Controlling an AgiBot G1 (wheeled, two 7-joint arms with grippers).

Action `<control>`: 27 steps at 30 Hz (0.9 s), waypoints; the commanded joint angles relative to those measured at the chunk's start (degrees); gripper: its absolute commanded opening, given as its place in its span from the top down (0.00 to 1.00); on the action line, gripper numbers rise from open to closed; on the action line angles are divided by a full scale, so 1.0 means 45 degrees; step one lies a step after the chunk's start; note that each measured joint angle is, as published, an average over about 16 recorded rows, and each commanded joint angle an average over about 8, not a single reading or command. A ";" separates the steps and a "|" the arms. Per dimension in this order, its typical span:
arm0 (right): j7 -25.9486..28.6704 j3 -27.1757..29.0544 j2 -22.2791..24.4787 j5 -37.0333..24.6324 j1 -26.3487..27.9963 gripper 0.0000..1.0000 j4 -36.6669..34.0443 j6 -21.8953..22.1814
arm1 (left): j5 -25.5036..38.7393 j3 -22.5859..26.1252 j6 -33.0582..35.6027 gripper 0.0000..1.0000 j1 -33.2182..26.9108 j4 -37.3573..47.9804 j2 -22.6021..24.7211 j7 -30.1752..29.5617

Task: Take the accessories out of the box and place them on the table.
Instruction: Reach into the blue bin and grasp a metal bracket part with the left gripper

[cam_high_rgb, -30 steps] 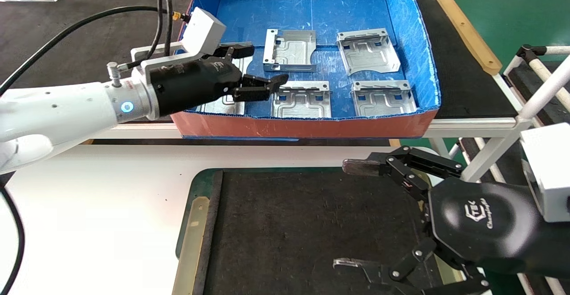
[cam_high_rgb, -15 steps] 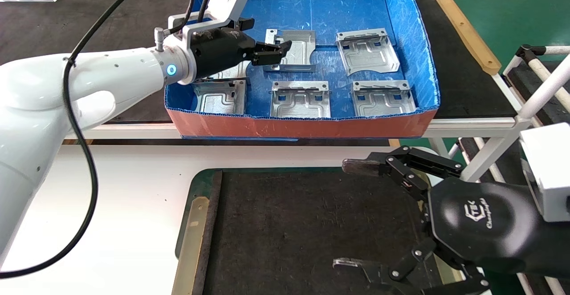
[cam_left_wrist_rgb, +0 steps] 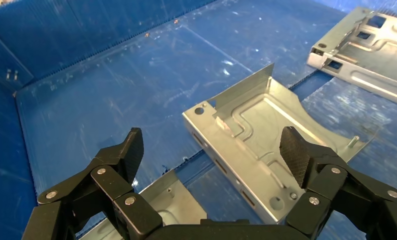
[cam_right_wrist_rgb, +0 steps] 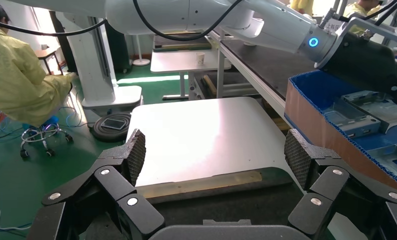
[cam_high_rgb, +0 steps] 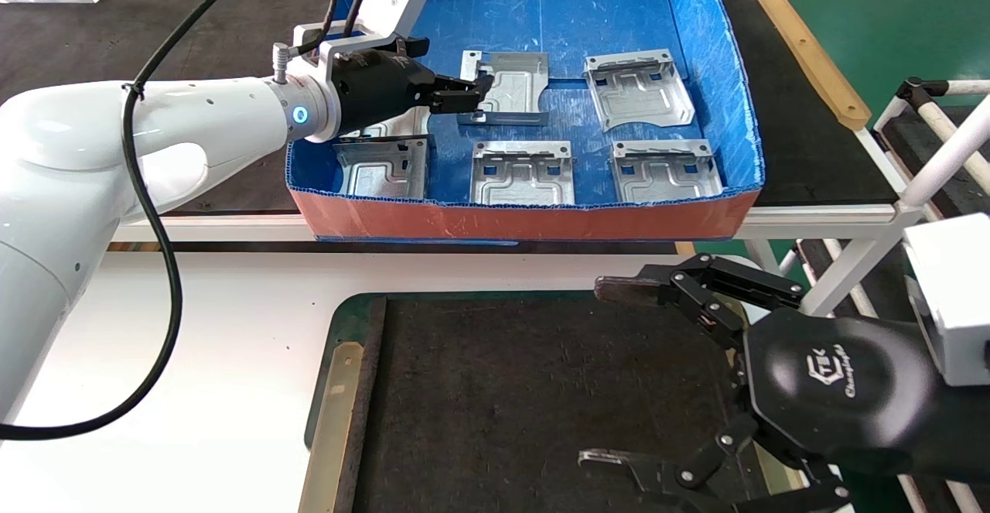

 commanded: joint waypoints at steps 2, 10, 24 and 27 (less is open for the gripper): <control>-0.0001 -0.0001 0.0000 0.0001 0.0000 0.00 0.0000 0.0000 | -0.0067 0.0112 -0.0123 0.00 -0.0227 0.0482 0.0141 0.0137; -0.0002 -0.0004 0.0002 0.0003 0.0001 0.00 0.0000 0.0002 | -0.0520 0.0751 -0.0171 0.00 -0.0454 0.0823 0.0212 0.0134; -0.0004 -0.0009 0.0004 0.0006 0.0002 0.00 0.0000 0.0004 | -0.1193 0.2107 -0.0558 0.00 -0.0366 0.0836 0.0232 -0.0407; -0.0005 -0.0009 0.0004 0.0007 0.0001 0.00 -0.0001 0.0005 | -0.1310 0.2319 -0.0644 0.01 -0.0372 0.0766 0.0238 -0.0484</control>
